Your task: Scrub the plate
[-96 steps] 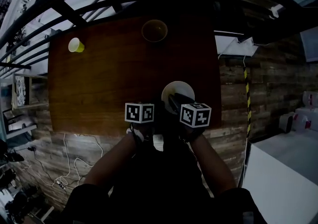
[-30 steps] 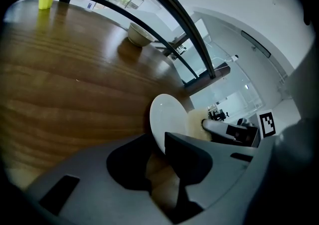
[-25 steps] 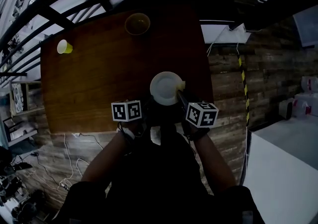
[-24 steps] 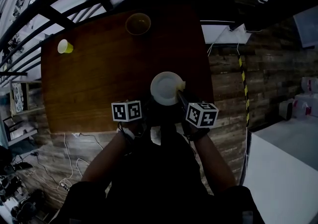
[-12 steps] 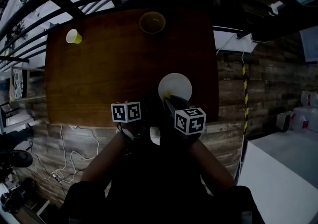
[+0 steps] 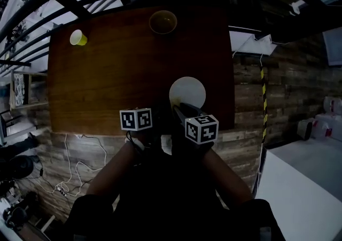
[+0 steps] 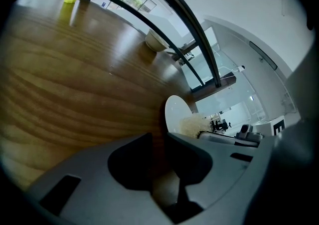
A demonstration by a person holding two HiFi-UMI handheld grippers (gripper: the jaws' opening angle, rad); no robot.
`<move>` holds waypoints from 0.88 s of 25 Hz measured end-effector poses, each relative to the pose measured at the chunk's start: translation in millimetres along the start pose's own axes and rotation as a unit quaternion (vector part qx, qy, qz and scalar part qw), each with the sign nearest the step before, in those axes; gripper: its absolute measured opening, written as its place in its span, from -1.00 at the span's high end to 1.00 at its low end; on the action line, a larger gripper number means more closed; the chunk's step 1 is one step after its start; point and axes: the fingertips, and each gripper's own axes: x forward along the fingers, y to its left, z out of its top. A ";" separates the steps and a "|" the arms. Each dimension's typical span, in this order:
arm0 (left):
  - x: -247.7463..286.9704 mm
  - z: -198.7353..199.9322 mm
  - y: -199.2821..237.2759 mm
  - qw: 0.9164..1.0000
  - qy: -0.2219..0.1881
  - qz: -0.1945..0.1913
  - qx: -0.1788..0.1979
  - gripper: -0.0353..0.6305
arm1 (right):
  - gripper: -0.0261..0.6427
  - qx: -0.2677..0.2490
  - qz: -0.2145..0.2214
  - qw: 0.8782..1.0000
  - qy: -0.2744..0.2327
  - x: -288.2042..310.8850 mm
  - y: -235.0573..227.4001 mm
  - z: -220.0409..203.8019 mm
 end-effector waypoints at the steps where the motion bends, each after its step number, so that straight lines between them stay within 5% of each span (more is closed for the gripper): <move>1: 2.5 0.5 -2.7 1.000 0.002 0.000 0.004 0.66 | 0.58 0.005 -0.003 1.000 -0.002 -2.5 -4.9 0.5; 13: 29.1 -5.0 -23.8 0.998 0.037 0.015 0.047 0.66 | 0.58 0.021 -0.060 0.997 -0.046 -46.4 -65.9 11.1; 22: 29.5 -8.4 -27.7 0.998 0.039 0.012 0.038 0.66 | 0.58 0.044 -0.107 0.990 -0.080 -78.5 -111.2 29.3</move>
